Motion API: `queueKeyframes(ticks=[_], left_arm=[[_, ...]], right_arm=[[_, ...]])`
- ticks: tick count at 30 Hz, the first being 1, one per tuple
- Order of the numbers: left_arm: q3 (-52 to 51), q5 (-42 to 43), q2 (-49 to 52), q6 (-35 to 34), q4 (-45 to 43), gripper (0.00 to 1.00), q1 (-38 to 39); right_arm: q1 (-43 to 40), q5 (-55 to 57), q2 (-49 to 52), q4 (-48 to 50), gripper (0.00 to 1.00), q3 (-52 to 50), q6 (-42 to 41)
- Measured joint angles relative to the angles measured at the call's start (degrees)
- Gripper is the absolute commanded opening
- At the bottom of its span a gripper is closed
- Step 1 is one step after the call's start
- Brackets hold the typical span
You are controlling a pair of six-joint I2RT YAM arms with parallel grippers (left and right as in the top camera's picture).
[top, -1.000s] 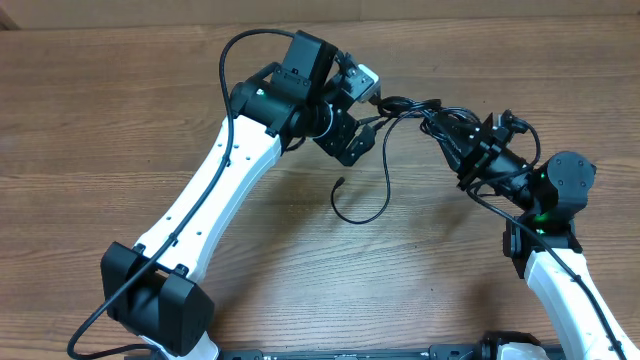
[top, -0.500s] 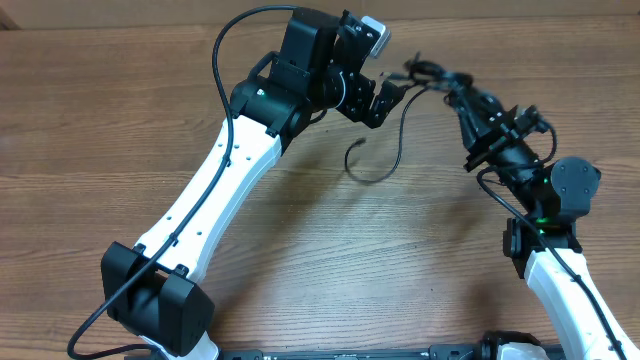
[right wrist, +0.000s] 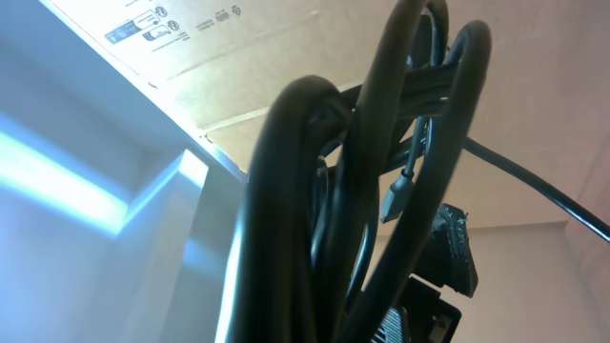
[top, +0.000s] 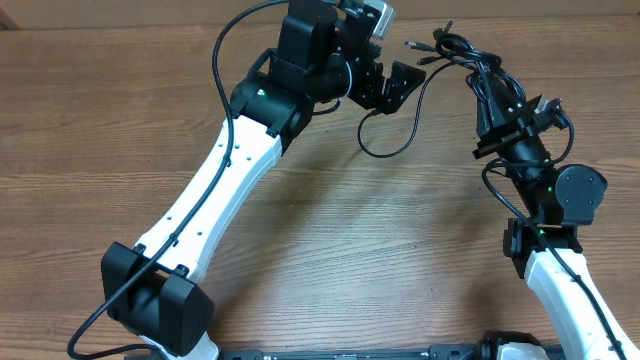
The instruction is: Untangle cables
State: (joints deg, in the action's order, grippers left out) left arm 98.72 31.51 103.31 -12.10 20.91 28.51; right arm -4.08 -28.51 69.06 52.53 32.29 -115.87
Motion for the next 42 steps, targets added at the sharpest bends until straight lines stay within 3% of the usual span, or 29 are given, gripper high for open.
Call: queueKeyframes(ticks=[9, 17, 24, 28, 31, 37, 42], left_arm=[[0.0, 0.5, 0.0, 3.3, -1.7, 0.94, 0.0], [0.0, 5.0, 0.0, 17.4, -1.6, 0.76, 0.0], [0.0, 8.2, 0.0, 30.2, 2.3, 0.27, 0.0], [0.0, 8.4, 0.0, 33.1, 3.4, 0.14, -0.1], [0.0, 8.4, 0.0, 34.1, 3.9, 0.12, -0.1], [0.0, 8.5, 0.0, 34.8, 4.8, 0.19, -0.1], [0.0, 8.6, 0.0, 35.7, 4.8, 0.15, -0.1]], right_arm=[[0.0, -4.6, 0.0, 0.0, 0.04, 0.0, 0.0], [0.0, -9.9, 0.0, 0.0, 0.04, 0.0, 0.0], [0.0, -12.9, 0.0, 0.0, 0.04, 0.0, 0.0], [0.0, -13.6, 0.0, -0.4, 0.04, 0.0, 0.0], [0.0, -13.9, 0.0, -0.9, 0.04, 0.0, 0.0], [0.0, -14.8, 0.0, -1.1, 0.04, 0.0, 0.0], [0.0, -16.0, 0.0, -1.1, 0.04, 0.0, 0.0]])
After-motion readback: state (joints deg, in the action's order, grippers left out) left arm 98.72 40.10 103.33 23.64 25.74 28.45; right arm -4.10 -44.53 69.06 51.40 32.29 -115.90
